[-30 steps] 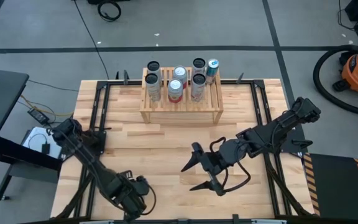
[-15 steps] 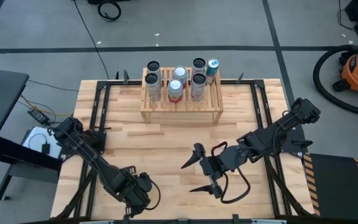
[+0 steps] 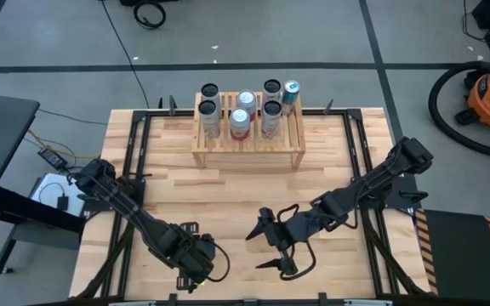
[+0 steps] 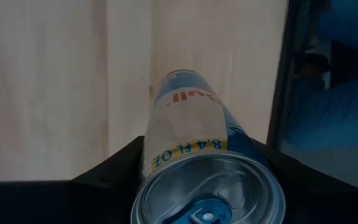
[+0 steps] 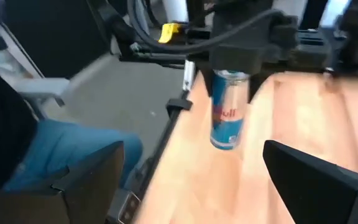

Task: Place canned beverage on shelf
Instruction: Put the blue soda can on the shelf aligned with the other blue soda can

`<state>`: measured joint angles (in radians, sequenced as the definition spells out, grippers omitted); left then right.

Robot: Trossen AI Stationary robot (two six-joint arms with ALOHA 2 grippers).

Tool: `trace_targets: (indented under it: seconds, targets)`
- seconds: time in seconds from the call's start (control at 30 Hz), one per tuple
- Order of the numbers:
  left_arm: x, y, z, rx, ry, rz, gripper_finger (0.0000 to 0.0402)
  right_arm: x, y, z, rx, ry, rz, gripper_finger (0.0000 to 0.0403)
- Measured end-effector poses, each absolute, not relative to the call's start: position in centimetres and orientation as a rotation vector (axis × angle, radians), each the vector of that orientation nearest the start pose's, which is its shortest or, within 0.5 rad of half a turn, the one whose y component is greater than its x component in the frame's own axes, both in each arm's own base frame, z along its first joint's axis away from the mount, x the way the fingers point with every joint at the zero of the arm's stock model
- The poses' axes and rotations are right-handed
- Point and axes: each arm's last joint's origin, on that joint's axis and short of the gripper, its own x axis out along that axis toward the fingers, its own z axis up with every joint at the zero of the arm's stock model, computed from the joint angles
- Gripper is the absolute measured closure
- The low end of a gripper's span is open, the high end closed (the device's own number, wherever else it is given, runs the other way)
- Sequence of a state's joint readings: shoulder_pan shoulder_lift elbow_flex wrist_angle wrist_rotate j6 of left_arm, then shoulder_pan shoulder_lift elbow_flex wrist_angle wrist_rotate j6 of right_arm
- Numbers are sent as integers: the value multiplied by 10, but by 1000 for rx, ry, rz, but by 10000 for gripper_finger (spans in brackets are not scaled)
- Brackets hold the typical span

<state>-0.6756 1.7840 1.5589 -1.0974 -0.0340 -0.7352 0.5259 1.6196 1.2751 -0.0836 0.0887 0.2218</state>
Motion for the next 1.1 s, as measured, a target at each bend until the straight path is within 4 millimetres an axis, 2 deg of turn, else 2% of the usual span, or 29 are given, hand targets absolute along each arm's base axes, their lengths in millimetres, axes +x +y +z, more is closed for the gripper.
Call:
trace_targets:
  seconds: [0.2,0.43,0.5,0.67,0.9,1.1]
  targets:
    - [281,-217,280,-102,1312,-100,163,327,181,273,138,318,399,9]
    - [287,-215,314,-63,1239,-183,163,331,171,248,110,232,379,9]
    - [290,-213,321,-59,1213,-196,163,332,168,242,81,254,370,9]
    - [295,-206,332,-16,1163,-175,163,340,164,240,99,224,353,9]
    - [301,-197,333,18,1151,-172,163,346,158,237,106,201,329,8]
    - [304,-194,333,38,1139,-176,163,358,149,226,168,195,325,8]
